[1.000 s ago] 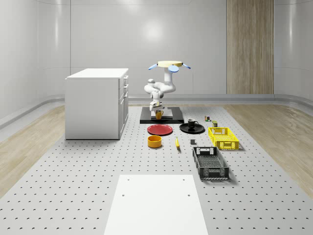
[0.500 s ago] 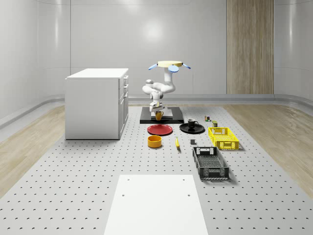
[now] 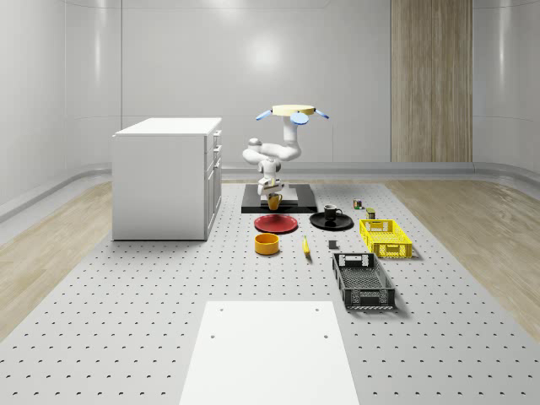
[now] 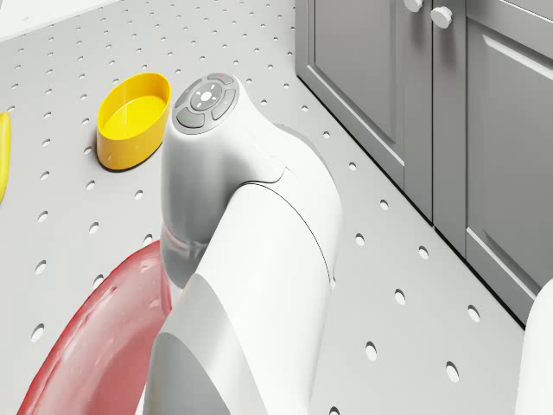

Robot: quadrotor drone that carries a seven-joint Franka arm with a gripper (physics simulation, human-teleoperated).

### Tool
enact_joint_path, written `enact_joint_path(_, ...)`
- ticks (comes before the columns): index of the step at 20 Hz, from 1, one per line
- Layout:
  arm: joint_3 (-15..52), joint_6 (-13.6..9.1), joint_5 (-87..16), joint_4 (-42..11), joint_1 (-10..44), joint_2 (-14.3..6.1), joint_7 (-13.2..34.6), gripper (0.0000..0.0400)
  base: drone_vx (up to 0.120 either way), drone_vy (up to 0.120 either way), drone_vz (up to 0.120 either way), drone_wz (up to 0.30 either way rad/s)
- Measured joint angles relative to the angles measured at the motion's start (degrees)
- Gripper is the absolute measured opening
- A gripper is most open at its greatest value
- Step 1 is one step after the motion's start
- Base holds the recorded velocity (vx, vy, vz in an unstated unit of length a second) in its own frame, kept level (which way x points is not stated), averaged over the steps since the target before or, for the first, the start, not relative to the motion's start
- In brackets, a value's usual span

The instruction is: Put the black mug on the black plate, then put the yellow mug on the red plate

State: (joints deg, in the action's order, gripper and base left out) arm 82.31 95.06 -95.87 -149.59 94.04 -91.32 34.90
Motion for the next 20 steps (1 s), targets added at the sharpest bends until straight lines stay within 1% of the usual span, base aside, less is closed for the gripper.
enact_joint_path(6, -0.2, 0.7, 0.3, 4.5, 5.7, -0.1, 1.1, 0.011, 0.0, 0.0, 0.0, 0.0)
enact_joint_path(14, -4.3, 3.5, -2.6, 8.0, 9.5, -0.1, 1.8, 0.011, 0.0, 0.0, 0.0, 0.0)
enact_joint_path(20, -5.5, 4.7, -3.0, 11.2, 13.0, 0.0, 2.2, 0.011, 0.0, 0.0, 0.0, 0.0)
